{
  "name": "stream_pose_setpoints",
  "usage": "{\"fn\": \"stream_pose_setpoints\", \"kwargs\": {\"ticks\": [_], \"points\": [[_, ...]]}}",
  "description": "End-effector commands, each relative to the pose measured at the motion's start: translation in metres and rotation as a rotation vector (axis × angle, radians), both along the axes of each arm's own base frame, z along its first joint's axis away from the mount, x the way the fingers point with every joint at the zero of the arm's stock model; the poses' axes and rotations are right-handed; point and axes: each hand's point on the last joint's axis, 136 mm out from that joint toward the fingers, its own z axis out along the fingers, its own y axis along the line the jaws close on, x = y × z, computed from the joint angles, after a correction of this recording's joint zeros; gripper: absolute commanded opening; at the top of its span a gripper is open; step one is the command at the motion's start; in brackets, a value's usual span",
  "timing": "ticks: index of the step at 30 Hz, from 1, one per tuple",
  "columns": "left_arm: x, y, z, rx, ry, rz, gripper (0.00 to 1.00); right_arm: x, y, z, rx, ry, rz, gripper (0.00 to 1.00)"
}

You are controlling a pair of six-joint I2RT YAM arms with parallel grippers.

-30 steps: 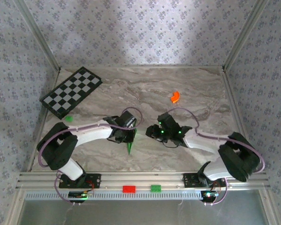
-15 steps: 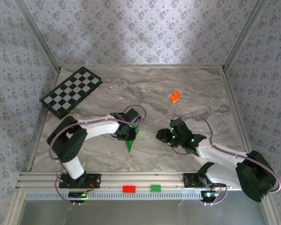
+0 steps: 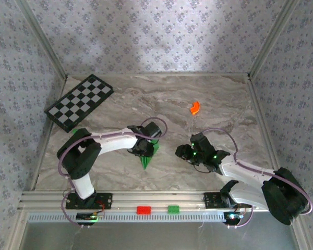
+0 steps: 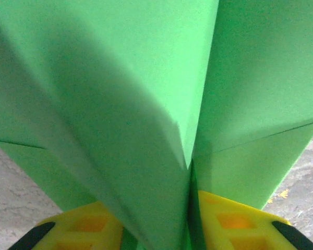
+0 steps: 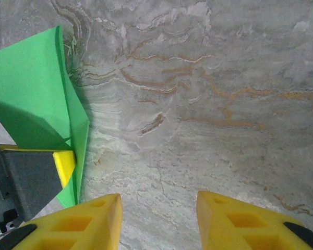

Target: Fold a paper plane with a square sheet of paper (pick it up from the middle)

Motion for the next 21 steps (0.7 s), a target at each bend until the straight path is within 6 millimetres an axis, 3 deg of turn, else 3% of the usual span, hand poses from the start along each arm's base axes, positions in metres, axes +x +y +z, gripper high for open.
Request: {"fn": "stream_pose_setpoints", "kwargs": {"ticks": [1,5,11,17,21], "points": [[-0.018,0.022,-0.029,0.133,0.062,0.013,0.37,0.000,-0.004,-0.002,-0.001,0.009,-0.027,0.43],[-0.023,0.020,-0.035,0.146,0.070,0.026,0.46,0.000,-0.005,-0.003,0.001,0.012,-0.034,0.43],[-0.023,0.016,-0.036,0.129,0.078,0.066,0.47,-0.001,-0.006,-0.003,0.004,0.012,-0.030,0.43],[-0.014,0.011,-0.014,0.107,0.032,0.121,0.47,0.000,-0.007,0.001,0.011,-0.001,-0.033,0.44],[-0.006,0.007,0.011,0.113,-0.018,0.138,0.47,-0.001,-0.011,0.005,0.007,-0.010,-0.035,0.44]]}}
